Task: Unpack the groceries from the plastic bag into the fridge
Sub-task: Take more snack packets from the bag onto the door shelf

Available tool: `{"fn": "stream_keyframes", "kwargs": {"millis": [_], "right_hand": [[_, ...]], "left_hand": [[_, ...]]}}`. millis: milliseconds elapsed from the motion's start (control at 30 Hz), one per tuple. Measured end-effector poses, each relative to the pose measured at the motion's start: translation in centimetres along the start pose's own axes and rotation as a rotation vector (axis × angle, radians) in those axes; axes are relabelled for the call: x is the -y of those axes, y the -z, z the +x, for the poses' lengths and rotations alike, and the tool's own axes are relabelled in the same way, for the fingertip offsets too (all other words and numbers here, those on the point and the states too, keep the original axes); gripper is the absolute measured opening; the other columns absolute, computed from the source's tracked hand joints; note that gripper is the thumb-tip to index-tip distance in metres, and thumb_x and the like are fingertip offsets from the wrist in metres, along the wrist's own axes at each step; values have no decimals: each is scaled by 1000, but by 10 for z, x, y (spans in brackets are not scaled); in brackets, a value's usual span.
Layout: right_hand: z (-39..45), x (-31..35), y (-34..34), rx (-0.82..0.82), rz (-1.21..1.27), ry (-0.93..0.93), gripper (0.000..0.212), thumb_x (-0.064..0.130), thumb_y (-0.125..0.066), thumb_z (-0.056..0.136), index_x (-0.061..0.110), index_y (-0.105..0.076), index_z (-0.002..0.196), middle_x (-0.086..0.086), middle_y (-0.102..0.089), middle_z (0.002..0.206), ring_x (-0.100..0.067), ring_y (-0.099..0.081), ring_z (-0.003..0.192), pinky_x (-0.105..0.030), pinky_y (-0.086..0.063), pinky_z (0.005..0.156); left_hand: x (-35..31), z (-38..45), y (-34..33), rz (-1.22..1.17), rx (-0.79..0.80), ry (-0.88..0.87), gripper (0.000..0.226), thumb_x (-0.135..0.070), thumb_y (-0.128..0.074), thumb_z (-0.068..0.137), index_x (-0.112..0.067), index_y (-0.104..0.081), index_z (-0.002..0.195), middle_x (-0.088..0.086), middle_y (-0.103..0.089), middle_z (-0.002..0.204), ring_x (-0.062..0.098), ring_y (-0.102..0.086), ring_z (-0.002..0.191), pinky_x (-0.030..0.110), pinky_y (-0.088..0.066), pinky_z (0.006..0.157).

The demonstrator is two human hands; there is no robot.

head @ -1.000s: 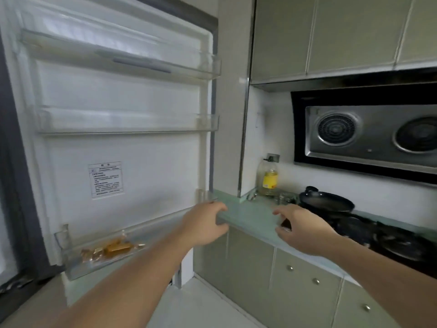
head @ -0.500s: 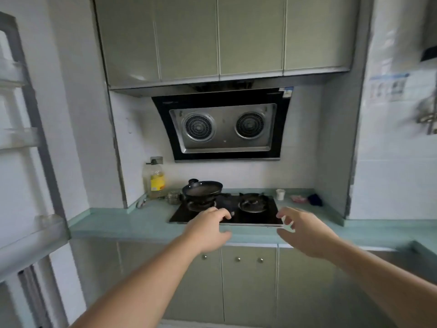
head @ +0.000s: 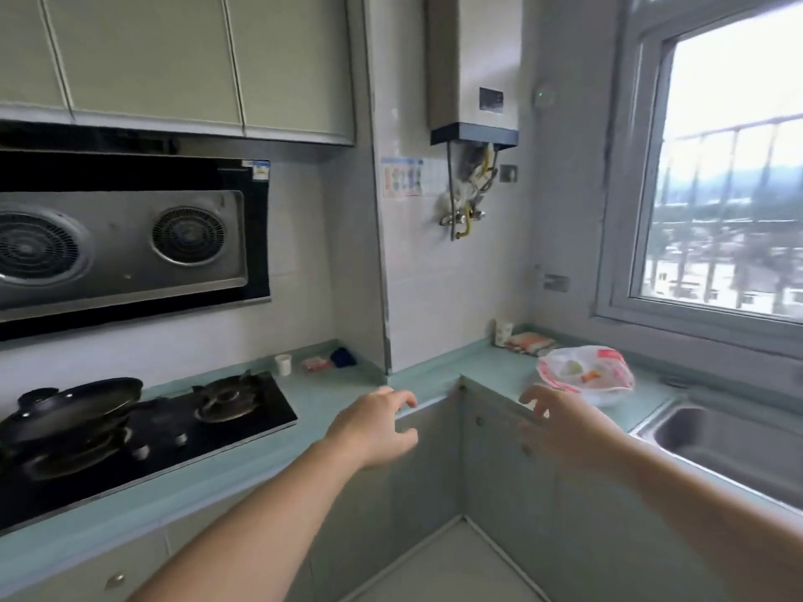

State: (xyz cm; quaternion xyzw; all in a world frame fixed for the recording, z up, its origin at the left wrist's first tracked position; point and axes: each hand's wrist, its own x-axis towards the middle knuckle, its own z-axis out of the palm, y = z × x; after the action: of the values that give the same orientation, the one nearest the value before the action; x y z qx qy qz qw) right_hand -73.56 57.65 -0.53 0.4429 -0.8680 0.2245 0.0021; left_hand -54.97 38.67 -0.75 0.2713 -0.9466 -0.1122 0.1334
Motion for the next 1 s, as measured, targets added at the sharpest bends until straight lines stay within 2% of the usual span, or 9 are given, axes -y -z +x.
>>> {"fn": "stream_keyframes", "kwargs": {"millis": [100,200,300,433,500,600,800,1000], "right_hand": [[-29,-4,6,-36,-11,-140,33,29,-65,86,20,-59,116,-2,-62,110,-21,-59,91,-30,-48,80],[-60,-11,7,-75,-41,-217,33,29,-65,85,20,-60,116,0,-62,108,-19,-58,94,-25,-41,74],[-86,-19,15,-105,-65,-270,35,30,-64,84,23,-59,118,1,-62,108,-17,-57,92,-26,-43,77],[-112,-36,32,-164,-70,-290,38,33,-64,82,26,-57,119,4,-61,108,-13,-55,90,-27,-47,84],[-121,-47,40,-185,-70,-284,37,37,-65,81,29,-58,117,5,-61,108,-13,-57,93,-33,-51,86],[-131,-64,53,-199,-84,-276,34,40,-65,81,29,-58,113,6,-61,107,-11,-53,89,-30,-49,81],[-143,-99,65,-202,-161,-300,39,43,-59,84,33,-52,121,9,-55,120,-15,-53,113,-31,-47,85],[-145,-122,55,-175,-132,-314,41,43,-59,85,31,-52,123,5,-56,115,-17,-55,110,-31,-48,86]], "left_hand": [[-11,7,-9,-27,57,-105,42,-41,-55,86,-35,-51,127,-9,-52,127,15,-54,110,34,-47,92],[-25,10,-16,-42,64,-196,41,-41,-57,86,-33,-52,126,-8,-53,127,15,-55,109,30,-46,89],[-46,7,-22,-72,91,-278,41,-39,-58,86,-32,-52,126,-7,-54,125,14,-55,109,24,-40,84],[-80,2,-26,-90,112,-349,41,-40,-58,85,-32,-53,126,-6,-54,126,14,-54,110,29,-46,92],[-98,-2,-27,-90,117,-366,41,-40,-58,86,-31,-52,126,-6,-53,126,15,-54,112,32,-46,95],[-124,-6,-29,-102,101,-368,40,-40,-58,85,-31,-53,125,-4,-54,124,16,-54,113,34,-46,97],[-162,-11,-37,-65,85,-325,43,-48,-59,83,-34,-52,124,-7,-53,126,15,-52,115,34,-46,95],[-168,-9,-54,23,138,-307,46,-51,-57,83,-34,-51,125,-7,-52,127,16,-51,116,38,-46,96]]}}
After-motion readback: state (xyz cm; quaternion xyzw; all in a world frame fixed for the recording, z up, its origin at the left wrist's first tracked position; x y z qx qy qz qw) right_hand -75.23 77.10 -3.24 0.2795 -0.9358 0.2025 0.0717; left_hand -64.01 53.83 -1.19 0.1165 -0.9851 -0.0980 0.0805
